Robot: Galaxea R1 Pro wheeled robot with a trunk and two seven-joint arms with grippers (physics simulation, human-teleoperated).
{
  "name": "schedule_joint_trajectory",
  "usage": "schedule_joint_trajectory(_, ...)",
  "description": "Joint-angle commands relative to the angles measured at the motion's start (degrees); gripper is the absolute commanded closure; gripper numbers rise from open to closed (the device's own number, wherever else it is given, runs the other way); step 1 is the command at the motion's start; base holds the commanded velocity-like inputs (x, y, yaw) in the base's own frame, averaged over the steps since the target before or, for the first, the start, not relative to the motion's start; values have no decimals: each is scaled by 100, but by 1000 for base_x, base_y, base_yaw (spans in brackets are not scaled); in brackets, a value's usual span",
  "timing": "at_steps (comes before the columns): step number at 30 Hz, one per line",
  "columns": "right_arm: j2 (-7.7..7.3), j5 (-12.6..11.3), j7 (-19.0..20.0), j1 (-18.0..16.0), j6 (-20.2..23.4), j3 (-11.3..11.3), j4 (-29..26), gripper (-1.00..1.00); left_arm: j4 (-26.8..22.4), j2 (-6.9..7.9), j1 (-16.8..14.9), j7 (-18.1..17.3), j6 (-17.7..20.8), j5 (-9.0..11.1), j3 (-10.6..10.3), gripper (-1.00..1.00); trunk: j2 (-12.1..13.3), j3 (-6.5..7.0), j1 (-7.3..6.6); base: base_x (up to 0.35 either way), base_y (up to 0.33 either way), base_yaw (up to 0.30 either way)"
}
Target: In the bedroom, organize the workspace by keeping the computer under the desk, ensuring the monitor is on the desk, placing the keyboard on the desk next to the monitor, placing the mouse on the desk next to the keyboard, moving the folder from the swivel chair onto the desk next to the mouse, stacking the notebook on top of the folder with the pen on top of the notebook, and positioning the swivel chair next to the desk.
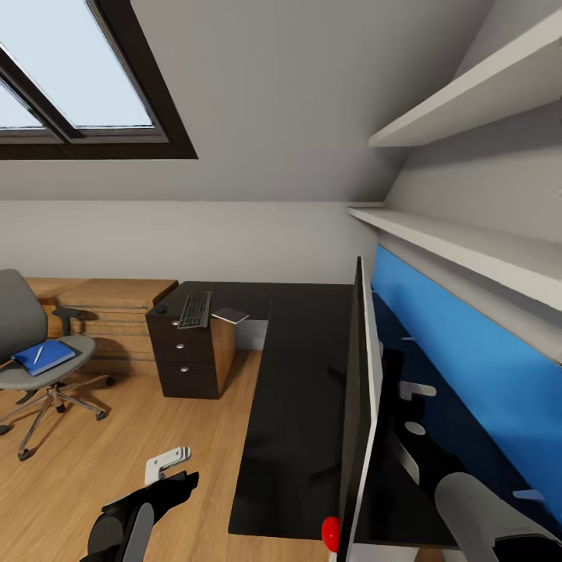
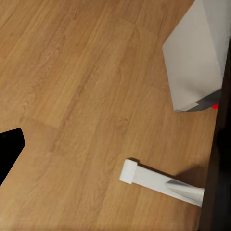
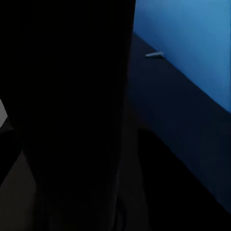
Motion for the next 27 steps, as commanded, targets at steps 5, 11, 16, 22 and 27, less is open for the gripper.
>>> schedule_joint_trajectory(5, -13, -97, -49, -5, -43, 36, 1, 100, -4, -5, -4, 41, 24, 63, 8, -100, -5, -8, 0, 0, -116, 0)
schedule_joint_trajectory(11, -14, -97, -49, -5, -43, 36, 2, 100, 0, -5, -4, 41, 24, 64, 8, -100, -5, -8, 0, 0, -16, 0)
schedule_joint_trajectory(16, -14, -97, -57, -5, -43, 36, -3, 100, 0, -5, -3, 41, 20, 64, 8, -100, -5, -8, 0, 0, -5, 0)
schedule_joint_trajectory(22, -14, -97, -64, -5, -44, 36, -10, 100, 39, -5, -4, 41, 16, 60, 8, -100, -5, -8, 0, 0, -69, 0)
schedule_joint_trajectory(27, -14, -97, -77, -5, -51, 36, -27, 100, 93, -5, -3, 41, 19, 56, 8, -100, -5, -8, 0, 0, -10, 0)
